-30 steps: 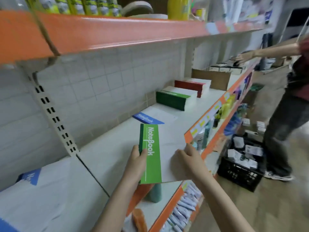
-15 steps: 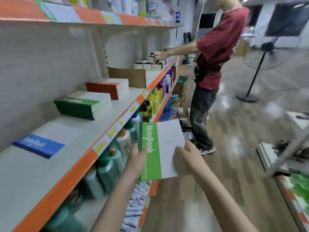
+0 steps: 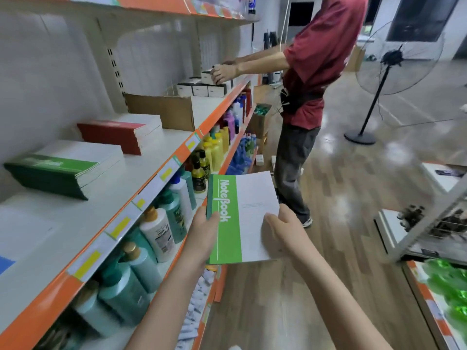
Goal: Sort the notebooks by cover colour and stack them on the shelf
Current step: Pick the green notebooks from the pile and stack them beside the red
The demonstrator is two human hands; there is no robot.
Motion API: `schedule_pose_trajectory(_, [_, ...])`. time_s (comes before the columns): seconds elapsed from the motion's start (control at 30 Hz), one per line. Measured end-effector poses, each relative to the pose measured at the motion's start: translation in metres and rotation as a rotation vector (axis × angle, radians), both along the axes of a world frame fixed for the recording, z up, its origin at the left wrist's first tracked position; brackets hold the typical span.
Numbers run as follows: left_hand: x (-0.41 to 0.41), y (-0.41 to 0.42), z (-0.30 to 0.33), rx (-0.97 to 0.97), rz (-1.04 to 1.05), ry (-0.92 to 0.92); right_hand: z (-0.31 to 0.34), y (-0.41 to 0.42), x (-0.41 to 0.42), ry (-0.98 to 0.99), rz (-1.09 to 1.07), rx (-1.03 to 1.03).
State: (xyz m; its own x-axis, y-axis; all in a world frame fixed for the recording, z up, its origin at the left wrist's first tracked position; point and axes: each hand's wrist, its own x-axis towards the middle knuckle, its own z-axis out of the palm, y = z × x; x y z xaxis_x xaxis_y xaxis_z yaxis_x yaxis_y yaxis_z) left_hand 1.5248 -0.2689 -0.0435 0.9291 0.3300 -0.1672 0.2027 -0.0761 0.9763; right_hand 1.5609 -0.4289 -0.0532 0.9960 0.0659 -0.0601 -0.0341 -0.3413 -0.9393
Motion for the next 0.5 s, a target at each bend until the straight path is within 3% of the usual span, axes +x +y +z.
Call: schedule_pose_trajectory(0.5, [0.170,0.077,0.038,0.028,0.241,-0.116,0.046,0.086,0.201,-0.069,0.232,0.050])
